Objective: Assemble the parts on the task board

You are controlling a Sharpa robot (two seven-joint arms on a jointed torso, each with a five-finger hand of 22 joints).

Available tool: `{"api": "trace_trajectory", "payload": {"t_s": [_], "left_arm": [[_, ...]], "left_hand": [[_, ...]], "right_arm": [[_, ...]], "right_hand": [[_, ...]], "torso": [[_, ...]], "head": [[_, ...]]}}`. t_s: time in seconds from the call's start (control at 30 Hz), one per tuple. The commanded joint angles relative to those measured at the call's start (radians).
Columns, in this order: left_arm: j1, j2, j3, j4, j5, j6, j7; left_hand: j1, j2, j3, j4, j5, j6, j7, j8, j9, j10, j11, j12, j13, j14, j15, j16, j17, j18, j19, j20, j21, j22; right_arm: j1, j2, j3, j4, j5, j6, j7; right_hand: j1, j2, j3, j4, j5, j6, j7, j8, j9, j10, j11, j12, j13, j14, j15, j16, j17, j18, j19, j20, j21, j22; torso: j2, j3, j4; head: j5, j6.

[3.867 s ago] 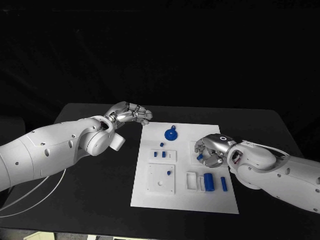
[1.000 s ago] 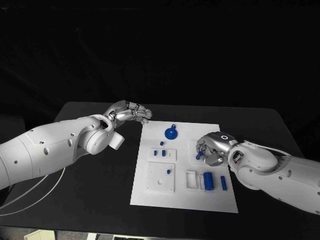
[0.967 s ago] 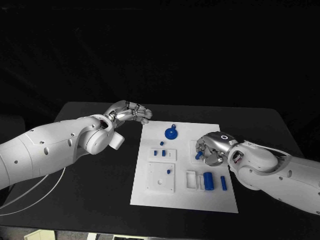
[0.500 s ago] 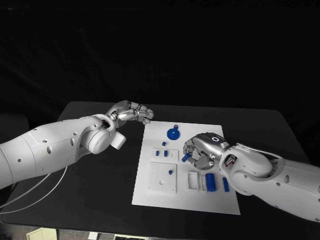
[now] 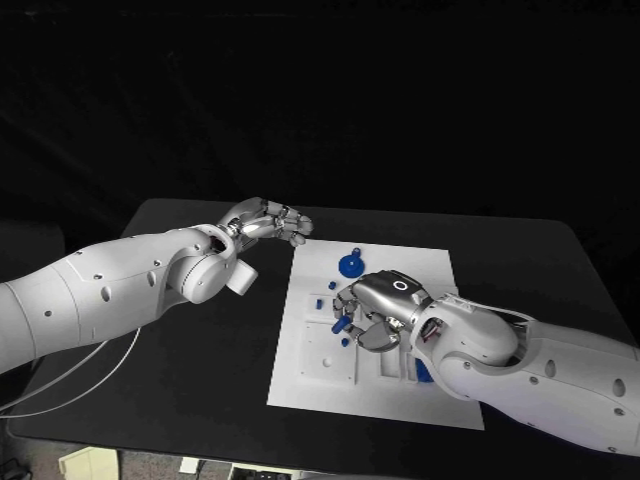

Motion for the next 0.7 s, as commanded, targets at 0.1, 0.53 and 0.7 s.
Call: {"api": "trace_trajectory", "payload": {"t_s": [0.1, 0.53, 0.7], "left_arm": [[0.001, 0.006, 0.001, 0.003, 0.003, 0.007, 0.008], [0.001, 0.008, 0.001, 0.007, 0.004, 0.007, 0.006], [0.001, 0.007, 0.001, 0.008, 0.004, 0.007, 0.005]], "left_hand": [[-0.007, 0.004, 0.002, 0.005, 0.003, -0.005, -0.001, 0.006, -0.001, 0.003, 0.005, 0.006, -0.001, 0.006, -0.002, -0.005, 0.001, 0.019, 0.007, 0.001, -0.006, 0.001], [-0.008, 0.004, 0.002, 0.005, 0.003, -0.005, 0.000, 0.006, -0.001, 0.003, 0.005, 0.006, -0.002, 0.007, -0.002, -0.006, 0.003, 0.019, 0.007, 0.001, -0.007, 0.002], [-0.008, 0.004, 0.002, 0.004, 0.003, -0.005, 0.000, 0.006, -0.001, 0.003, 0.005, 0.006, -0.002, 0.007, -0.002, -0.006, 0.003, 0.019, 0.007, 0.001, -0.007, 0.002]], "right_arm": [[-0.001, 0.043, -0.023, -0.024, -0.065, 0.069, -0.028], [-0.013, 0.097, -0.057, -0.052, -0.134, 0.074, -0.047], [-0.019, 0.098, -0.059, -0.063, -0.135, 0.083, -0.048]], "right_hand": [[-0.001, 0.007, 0.007, -0.002, 0.002, 0.018, -0.009, 0.003, 0.029, 0.006, -0.002, 0.006, 0.002, 0.000, -0.005, 0.005, -0.002, 0.083, 0.007, -0.001, 0.007, 0.009], [-0.001, 0.007, 0.009, -0.006, 0.002, 0.019, -0.009, 0.003, 0.031, 0.006, -0.002, 0.006, 0.004, -0.001, -0.005, 0.005, -0.002, 0.083, 0.005, -0.001, 0.008, 0.011], [-0.001, 0.006, 0.010, -0.008, 0.002, 0.020, -0.009, 0.003, 0.032, 0.006, -0.002, 0.006, 0.004, -0.001, -0.005, 0.005, -0.002, 0.083, 0.004, -0.001, 0.008, 0.011]], "torso": [[0.000, -0.0001, 0.0015], [0.001, -0.0005, 0.0020], [0.000, -0.0004, 0.0016]], "head": [[0.003, 0.000], [0.008, -0.008], [0.008, -0.011]]}}
